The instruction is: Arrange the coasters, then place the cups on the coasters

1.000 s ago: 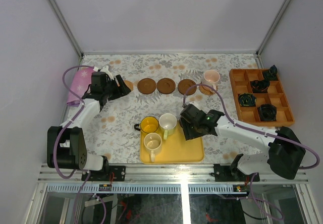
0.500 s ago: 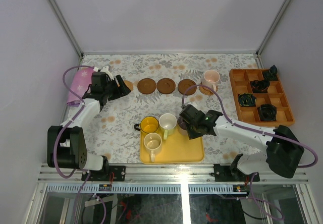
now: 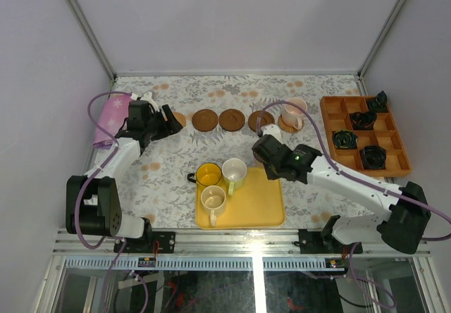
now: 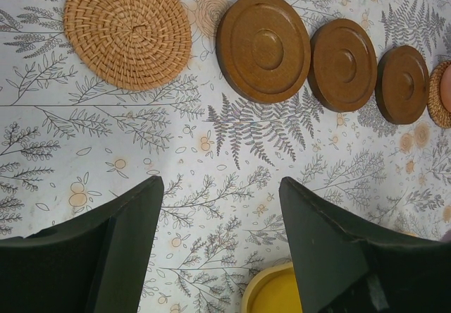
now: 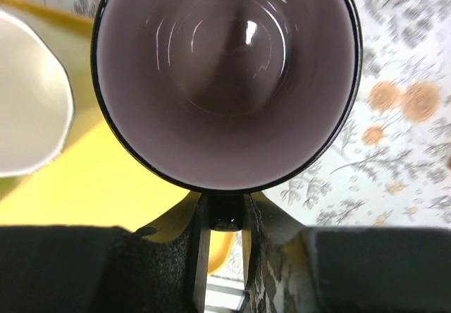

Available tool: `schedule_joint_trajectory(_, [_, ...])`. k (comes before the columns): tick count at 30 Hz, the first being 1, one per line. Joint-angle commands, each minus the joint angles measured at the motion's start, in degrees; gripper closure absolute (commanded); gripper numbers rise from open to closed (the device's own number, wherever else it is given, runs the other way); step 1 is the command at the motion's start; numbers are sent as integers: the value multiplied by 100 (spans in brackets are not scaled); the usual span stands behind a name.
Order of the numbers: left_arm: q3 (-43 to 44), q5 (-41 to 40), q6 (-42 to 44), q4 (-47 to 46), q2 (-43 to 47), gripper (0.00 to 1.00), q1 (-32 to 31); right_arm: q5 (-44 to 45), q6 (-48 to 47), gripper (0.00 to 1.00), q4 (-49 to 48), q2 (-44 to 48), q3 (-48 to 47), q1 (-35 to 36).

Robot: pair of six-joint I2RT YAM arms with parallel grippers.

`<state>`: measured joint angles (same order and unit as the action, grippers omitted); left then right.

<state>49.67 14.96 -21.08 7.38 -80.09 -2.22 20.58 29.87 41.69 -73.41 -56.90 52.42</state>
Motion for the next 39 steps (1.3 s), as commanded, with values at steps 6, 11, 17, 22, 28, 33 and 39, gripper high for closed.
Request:
schedule_joint_trajectory(6, [25, -124, 76, -129, -22, 33, -31, 856, -1166, 100, -1674, -289, -700, -751])
schedule_joint_trajectory(11, [34, -116, 75, -137, -33, 33, -31, 369, -1769, 100, -2579, -913, -933, -1369])
schedule_joint_trajectory(17, [100, -170, 138, -52, -24, 33, -32, -136, -2037, 100, -3120, -1742, -1379, -1899])
schedule_joint_trajectory(22, [155, -162, 159, -19, -49, 33, -24, -482, -2055, 100, -3316, -2331, -1637, -2159])
schedule_joint_trajectory(28, [161, -100, 152, -35, -84, 33, -31, -588, -2078, 100, -3289, -2792, -1921, -2221])
schedule_joint_trajectory(33, [184, -79, 159, -26, -111, 33, -30, -652, -2054, 100, -3170, -3097, -2177, -2259])
schedule_joint_trajectory(39, [183, -74, 159, -26, -127, 33, -29, -648, -2050, 100, -3093, -3276, -2380, -2300])
